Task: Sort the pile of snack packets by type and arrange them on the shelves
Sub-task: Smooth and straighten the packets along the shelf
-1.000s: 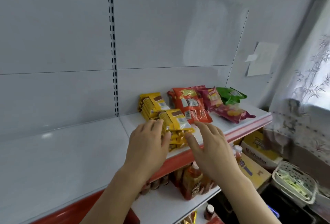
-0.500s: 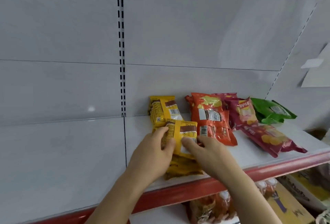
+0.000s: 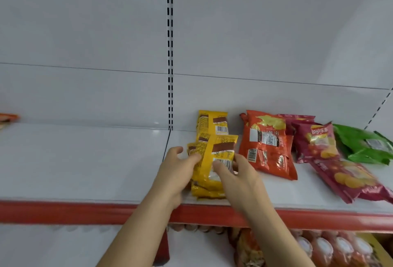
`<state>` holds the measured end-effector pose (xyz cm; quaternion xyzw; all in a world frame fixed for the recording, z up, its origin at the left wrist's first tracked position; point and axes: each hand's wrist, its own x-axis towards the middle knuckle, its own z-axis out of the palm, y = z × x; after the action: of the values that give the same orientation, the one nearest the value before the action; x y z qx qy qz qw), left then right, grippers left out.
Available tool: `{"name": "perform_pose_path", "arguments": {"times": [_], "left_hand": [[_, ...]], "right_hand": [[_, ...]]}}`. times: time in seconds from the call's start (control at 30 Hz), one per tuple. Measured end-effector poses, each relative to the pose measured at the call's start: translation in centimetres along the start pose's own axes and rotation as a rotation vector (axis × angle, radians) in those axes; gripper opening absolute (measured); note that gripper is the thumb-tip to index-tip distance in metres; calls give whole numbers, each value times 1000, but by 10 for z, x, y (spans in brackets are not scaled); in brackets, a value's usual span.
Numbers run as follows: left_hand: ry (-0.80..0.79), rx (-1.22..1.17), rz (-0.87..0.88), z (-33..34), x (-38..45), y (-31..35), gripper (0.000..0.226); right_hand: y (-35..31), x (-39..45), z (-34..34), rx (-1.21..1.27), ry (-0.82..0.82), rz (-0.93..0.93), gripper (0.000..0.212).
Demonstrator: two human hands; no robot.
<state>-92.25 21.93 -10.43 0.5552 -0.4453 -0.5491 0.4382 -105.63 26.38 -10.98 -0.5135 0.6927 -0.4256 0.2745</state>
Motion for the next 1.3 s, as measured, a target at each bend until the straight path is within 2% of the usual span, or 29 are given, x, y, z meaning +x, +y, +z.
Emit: {"name": "perform_pose_path", "arguments": {"times": [0.07,0.1,0.23,0.37,0.47,0.53,0.67,0.77,0.87,0.93,1.03,1.07,1.13,1.23,1.3], "left_hand": [[-30,-118,-91,-6,3,-4,81],[-50,-144,-97,-9,4,-5,78],[-153,-112,31,-25,-5,0,35],[-209,-197,163,-54,-21,5,47],[-214,-224,218,-87,-31,0,34],[-219,-225,230,-120,-35,-2,37],[-113,-212,242,-200,-40,-3,60],[-13,-235,215,-251,-41,-13,49],[113,-265,210,-293,-38,-22,38],[202,-228,260,-315,-33,-23,35],[273,-183,308,-334,-21,-20,31],[283,-169,318,-337,-16,-19,29],[295,-193,313,-342,-5,-16,25],[293,-277,286,-356,12,-10,32],[307,-275,277,-364,23,-6,34]], "right_hand": [[0,-3,3,100,7,8,16],[-1,-7,6,161,20,0,15],[-10,-22,17,396,44,-78,6],[-29,-37,34,450,54,-198,11],[-46,-53,66,428,50,-229,17],[-58,-65,92,440,58,-205,16],[-87,-85,146,470,30,-161,16],[-105,-98,184,507,-2,-114,15],[-122,-101,205,528,82,-109,11],[-136,-98,214,352,220,-226,10],[-158,-97,249,13,333,-578,14],[-161,-98,265,-52,318,-686,9],[-158,-95,294,-50,208,-784,24],[-163,-80,309,129,14,-660,30],[-166,-64,313,109,-15,-668,28]]}}
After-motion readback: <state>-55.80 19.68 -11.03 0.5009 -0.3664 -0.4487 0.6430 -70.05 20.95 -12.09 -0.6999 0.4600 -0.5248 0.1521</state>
